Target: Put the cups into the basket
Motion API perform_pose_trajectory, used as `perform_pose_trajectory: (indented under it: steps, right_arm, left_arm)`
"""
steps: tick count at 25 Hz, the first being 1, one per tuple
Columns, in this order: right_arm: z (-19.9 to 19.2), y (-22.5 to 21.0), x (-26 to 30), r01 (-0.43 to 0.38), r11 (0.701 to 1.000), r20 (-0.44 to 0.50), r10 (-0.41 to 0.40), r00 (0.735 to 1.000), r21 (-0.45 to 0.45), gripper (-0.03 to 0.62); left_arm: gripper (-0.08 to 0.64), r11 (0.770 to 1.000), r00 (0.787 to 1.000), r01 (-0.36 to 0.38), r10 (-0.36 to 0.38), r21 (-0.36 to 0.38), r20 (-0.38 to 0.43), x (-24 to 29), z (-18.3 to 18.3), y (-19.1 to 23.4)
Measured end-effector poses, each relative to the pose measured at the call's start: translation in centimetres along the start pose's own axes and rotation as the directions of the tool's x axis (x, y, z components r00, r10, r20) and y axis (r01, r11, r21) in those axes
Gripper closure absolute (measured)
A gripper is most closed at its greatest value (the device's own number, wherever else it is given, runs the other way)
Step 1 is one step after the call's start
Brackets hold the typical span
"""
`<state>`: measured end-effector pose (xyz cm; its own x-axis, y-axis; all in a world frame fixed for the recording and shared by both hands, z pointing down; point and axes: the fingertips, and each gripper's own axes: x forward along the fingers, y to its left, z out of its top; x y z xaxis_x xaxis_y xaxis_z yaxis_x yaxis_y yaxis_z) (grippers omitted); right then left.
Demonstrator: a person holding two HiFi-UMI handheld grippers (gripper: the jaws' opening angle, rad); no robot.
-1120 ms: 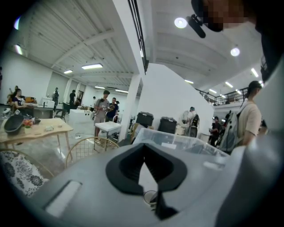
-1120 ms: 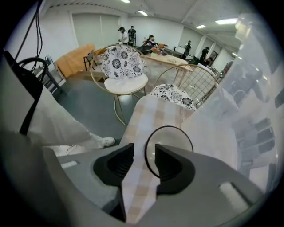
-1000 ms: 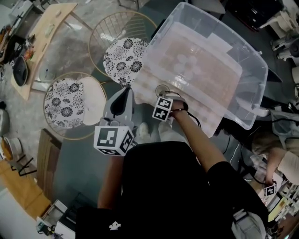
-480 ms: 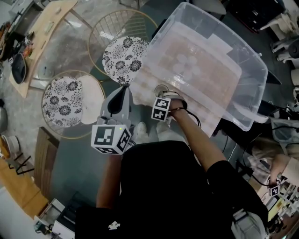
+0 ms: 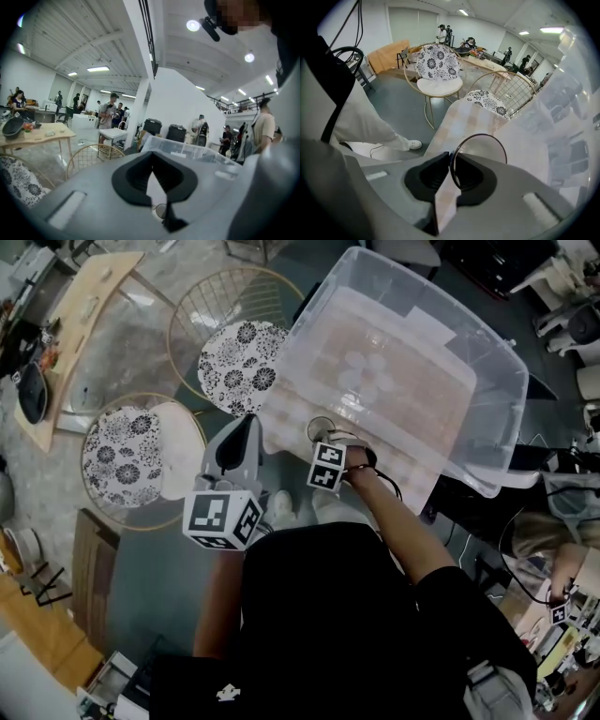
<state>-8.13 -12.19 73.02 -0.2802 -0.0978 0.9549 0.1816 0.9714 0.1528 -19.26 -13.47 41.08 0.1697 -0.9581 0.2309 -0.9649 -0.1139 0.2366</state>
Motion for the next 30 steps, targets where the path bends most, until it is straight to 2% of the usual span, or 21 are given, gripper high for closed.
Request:
perform_pose_trajectory:
  steps: [7,15,19,24,30]
  right_arm:
    - [1.8,-0.3,-3.4,0.01,0.998,0.101,-0.017,0.995,0.063,0.546]
    - [4.4,-0.3,-9.6,0.032,0.995,0.233,-0.053,0.971,0.095,0.548]
    - [6.2,-0.6,-13.8,0.058,0.993,0.316,-0.089,0.945,0.107,0.548]
    - [7.5,-1.3,-20.0,0.086,0.981,0.416,-0.153,0.897,0.176,0.548]
    - [7.6,-3.1,-25.5,0.132,0.959,0.478,-0.241,0.844,0.25,0.548]
  left_arm:
    - [0.555,1.0,0.999,0.031,-0.031,0.002,0.009,0.6,0.4,-0.5]
    - [0.555,0.998,0.998,0.061,-0.061,-0.009,0.029,1.4,0.9,-1.1]
    - [0.555,0.997,0.997,0.074,-0.074,-0.005,0.035,1.8,1.2,-1.3]
    - [0.555,0.995,0.994,0.101,-0.101,0.002,0.038,2.5,1.7,-2.4]
    - [0.555,0.99,0.989,0.144,-0.144,0.006,0.033,3.7,1.8,-4.0]
